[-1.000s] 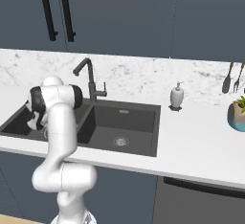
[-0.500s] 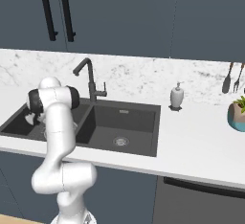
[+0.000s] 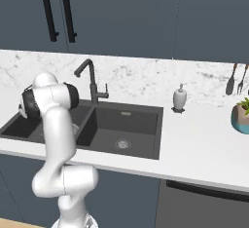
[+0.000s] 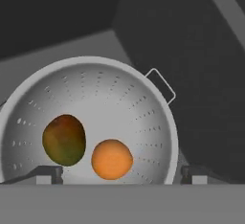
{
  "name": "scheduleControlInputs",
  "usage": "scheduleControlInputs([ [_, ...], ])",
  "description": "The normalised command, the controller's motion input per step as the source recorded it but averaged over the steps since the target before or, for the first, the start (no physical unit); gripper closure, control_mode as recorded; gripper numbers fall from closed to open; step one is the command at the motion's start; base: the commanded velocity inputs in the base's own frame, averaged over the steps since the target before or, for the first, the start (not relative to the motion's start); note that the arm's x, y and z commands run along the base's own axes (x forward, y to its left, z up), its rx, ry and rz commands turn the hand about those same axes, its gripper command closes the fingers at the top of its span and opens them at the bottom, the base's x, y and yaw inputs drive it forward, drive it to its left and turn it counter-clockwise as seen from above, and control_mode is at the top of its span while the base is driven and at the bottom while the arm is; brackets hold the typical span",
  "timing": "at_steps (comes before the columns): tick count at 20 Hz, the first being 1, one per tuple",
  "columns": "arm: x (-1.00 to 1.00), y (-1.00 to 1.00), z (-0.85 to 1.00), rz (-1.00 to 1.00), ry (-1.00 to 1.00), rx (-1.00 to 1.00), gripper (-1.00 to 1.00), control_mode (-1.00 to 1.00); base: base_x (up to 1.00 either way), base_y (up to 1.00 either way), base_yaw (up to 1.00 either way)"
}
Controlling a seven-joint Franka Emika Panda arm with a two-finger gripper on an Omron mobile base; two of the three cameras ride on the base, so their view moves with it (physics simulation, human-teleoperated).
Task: Put the colander in the sink, put the mango, tangerine in the colander, and turn on the sink faucet and pour water over the colander.
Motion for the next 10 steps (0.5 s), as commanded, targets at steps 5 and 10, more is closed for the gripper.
scheduleControlInputs([
  [5,-0.77,-0.57,1.00,0.01,-0.09,0.18,-1.00,-1.00,0.00,0.00,0.00],
  [10,-0.78,-0.57,1.00,0.02,-0.05,0.19,-1.00,-1.00,0.00,0.00,0.00],
])
